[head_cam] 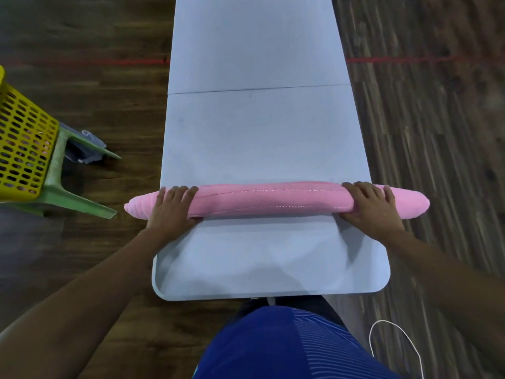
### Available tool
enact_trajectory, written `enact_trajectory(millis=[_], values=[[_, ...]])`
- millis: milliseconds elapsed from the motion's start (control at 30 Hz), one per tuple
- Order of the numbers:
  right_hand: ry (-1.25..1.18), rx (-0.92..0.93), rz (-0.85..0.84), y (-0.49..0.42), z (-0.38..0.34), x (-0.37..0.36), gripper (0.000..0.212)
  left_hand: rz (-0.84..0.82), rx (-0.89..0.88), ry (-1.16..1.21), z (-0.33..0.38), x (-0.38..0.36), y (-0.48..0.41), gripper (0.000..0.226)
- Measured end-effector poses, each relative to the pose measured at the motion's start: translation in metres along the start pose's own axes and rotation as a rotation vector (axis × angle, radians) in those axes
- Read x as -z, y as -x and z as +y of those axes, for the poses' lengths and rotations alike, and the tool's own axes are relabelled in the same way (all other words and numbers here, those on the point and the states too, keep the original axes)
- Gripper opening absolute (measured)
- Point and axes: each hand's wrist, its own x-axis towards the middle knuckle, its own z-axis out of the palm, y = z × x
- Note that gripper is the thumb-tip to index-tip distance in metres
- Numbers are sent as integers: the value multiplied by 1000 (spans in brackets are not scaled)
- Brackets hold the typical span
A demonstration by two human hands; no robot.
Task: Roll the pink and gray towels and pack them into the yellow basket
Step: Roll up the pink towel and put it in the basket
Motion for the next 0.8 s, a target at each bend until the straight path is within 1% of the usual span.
enact_trajectory(millis=[100,133,200,300,433,533,700,767,800], values=[[8,-4,-63,-5,8,2,73,-23,-5,-15,-10,-1,-2,73],[17,-30,-86,-11,6,2,70,-29,33,-5,-4,1,-7,72],[12,-127,-130,-24,-7,2,69,-61,209,44,19,6,-17,68],[-92,-337,-168,-40,-40,4,68,-91,461,164,64,11,-34,64],[-314,-482,-202,-48,-95,5,66,-84,625,360,118,14,-49,64],[-453,-559,-200,-39,-134,1,66,-110,664,512,155,15,-53,66],[-685,-668,-247,-20,-179,-9,71,-167,623,678,205,13,-39,72],[-727,-712,-271,-15,-187,-11,71,-181,620,745,219,15,-31,74],[-708,-721,-273,-14,-189,-11,70,-175,614,780,221,14,-26,76]])
